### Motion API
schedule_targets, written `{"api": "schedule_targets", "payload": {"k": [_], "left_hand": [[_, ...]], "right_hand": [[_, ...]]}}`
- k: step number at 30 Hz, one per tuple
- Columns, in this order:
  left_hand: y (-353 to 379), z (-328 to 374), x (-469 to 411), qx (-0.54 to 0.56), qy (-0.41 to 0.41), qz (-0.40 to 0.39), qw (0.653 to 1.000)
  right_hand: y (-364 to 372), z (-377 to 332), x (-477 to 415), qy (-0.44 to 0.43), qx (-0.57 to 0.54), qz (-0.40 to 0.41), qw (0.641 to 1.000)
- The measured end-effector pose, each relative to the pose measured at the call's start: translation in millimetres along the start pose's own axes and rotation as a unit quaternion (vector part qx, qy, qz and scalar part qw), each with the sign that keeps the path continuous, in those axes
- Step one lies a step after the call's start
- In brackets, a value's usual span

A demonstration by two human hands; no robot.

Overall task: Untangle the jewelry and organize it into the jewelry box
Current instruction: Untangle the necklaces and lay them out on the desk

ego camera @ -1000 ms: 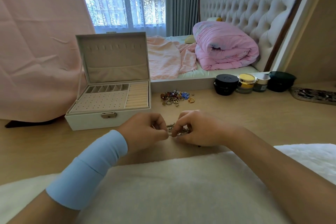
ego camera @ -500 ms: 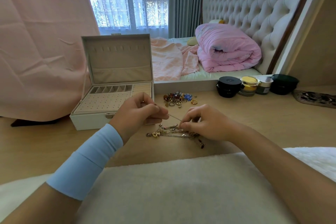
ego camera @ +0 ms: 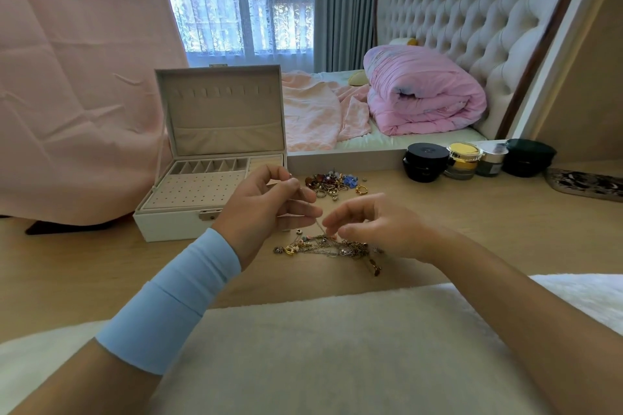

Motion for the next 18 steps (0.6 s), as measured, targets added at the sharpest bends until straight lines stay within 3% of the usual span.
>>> {"api": "schedule_targets", "payload": {"k": [6, 10, 18], "left_hand": [[-3.8, 3.8, 0.0, -0.069, -0.007, -0.024, 0.997], [-8.6, -5.6, -1.9, -0.184, -0.036, -0.05, 0.981], [-9.8, -36.9, 5.0, -0.418, -0.113, -0.173, 0.885]], "right_hand": [[5.9, 7.5, -1.1, 0.022, 0.233, -0.015, 0.972], [4.4, 8.7, -0.5, 0.029, 0.235, -0.02, 0.971], [-1.7, 9.7, 0.6, 0.044, 0.261, -0.026, 0.964]]}}
Point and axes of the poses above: each hand's wrist, its own x-axis away from the middle knuckle, its own y-axis out of the palm, z = x × y, the point moved 9 cm from there along -x, towards the middle knuckle, and after that the axes turned 15 degrees about -x, right-handed, at the moved point
